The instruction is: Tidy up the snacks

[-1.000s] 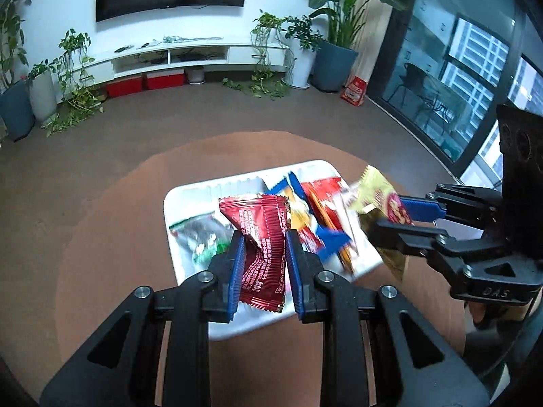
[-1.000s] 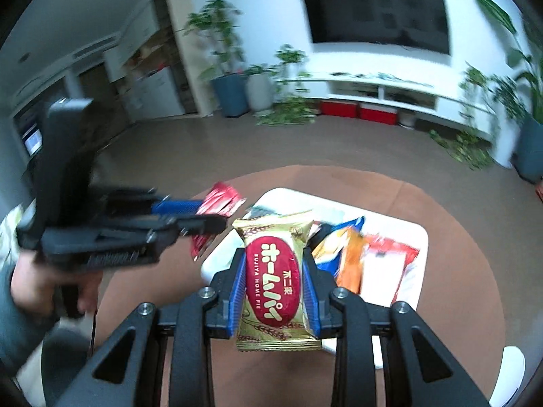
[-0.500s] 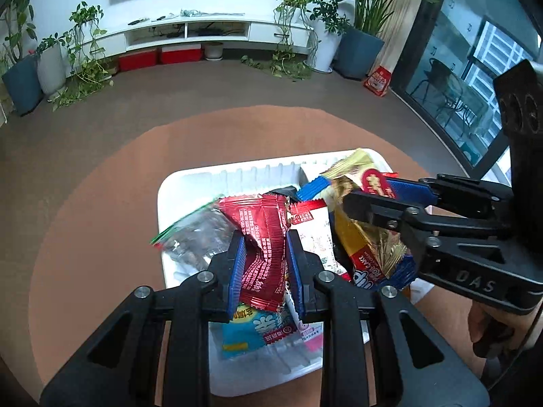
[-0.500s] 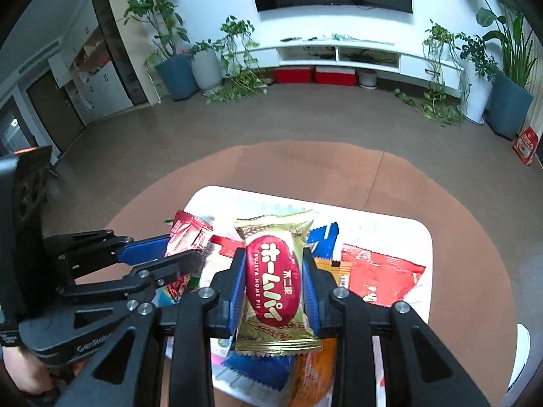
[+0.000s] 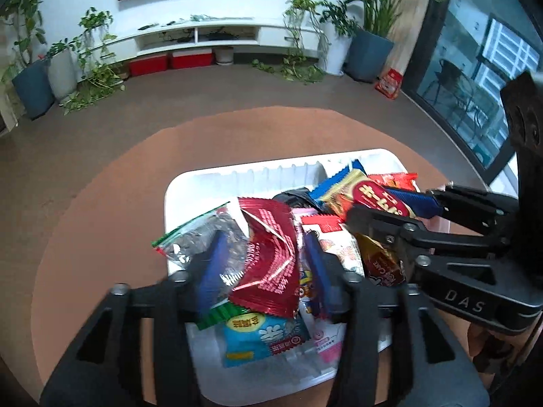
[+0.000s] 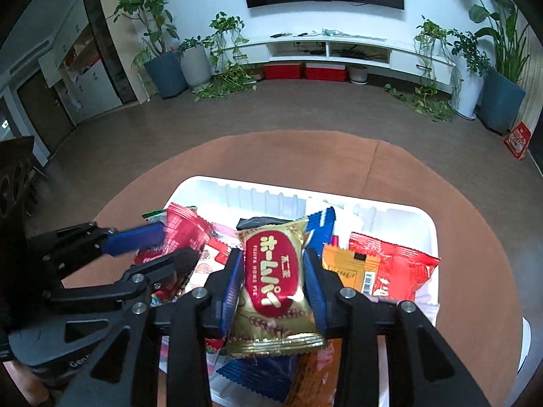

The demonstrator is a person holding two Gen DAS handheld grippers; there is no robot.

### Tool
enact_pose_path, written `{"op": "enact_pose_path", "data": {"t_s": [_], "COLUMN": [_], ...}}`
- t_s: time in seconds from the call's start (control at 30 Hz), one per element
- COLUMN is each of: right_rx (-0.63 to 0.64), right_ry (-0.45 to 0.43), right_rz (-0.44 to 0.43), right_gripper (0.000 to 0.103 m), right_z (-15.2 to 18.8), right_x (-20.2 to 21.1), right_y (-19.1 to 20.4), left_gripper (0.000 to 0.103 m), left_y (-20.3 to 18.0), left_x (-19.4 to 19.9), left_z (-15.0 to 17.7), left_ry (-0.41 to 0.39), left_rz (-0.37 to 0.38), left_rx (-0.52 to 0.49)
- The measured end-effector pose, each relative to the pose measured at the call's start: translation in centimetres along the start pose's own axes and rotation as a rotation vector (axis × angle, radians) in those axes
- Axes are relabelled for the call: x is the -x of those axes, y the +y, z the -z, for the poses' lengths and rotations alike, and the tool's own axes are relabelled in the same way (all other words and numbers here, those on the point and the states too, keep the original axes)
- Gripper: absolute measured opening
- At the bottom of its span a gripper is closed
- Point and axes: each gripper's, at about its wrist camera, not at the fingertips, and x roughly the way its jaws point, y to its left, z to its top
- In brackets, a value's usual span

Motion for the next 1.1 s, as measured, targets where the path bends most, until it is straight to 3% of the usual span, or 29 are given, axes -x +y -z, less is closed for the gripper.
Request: {"op": "enact_pose_path", "data": {"t_s": [0.13, 0.3, 0.43, 0.67, 0.73, 0.8, 0.83, 0.93, 1.03, 1.1], "right_rx": [-0.026, -0.032, -0.039, -0.094, -0.145, -0.199, -0.24, -0.303, -0.321, -0.323], "right_ry": [-0.042, -0.113, -0.196, -0.322, -0.343, -0.342, -0.335, -0.275, -0.285, -0.29], "right_rz": [0.001, 0.027, 0.04, -0.077, -0.127, -0.18, -0.2, -0.173, -0.191, -0.169], "right_gripper": [0.054, 0.074, 0.082, 0.102, 0.103, 0.103, 0.103, 0.103, 0.103, 0.103], "right_z": [0.5, 0.8, 1.2, 4.3, 5.7, 6.9, 7.8, 9.8, 12.3, 13.6], "right_x": [1.4, 3.8, 7.0, 13.2, 14.5, 15.3, 15.5, 15.3, 15.4, 15.5], "right_y": [-0.6, -0.4, -0.3, -1.3, -2.1, -2.9, -3.5, -3.9, -3.9, -3.9], "left_gripper": [0.087, 0.103, 0.103, 0.103, 0.103, 0.103, 0.103, 0.103, 0.103, 0.103], "left_y": [0.9, 1.4, 1.1, -1.5, -3.1, -4.9, -5.6, -6.9, -7.4, -6.5], "left_x": [0.9, 2.9, 5.3, 12.2, 14.0, 15.7, 16.3, 17.4, 17.6, 18.3], "left_z": [0.0, 1.0, 1.9, 4.8, 6.6, 9.1, 10.0, 13.2, 15.5, 16.9], "left_ry": [-0.02, -0.05, -0.087, -0.233, -0.254, -0.292, -0.315, -0.318, -0.277, -0.279], "left_rz": [-0.02, -0.044, -0.091, -0.077, -0.207, -0.41, -0.444, -0.394, -0.377, -0.278], "left_rx": [0.04, 0.067, 0.074, 0.045, 0.049, 0.061, 0.049, 0.043, 0.085, 0.187]}}
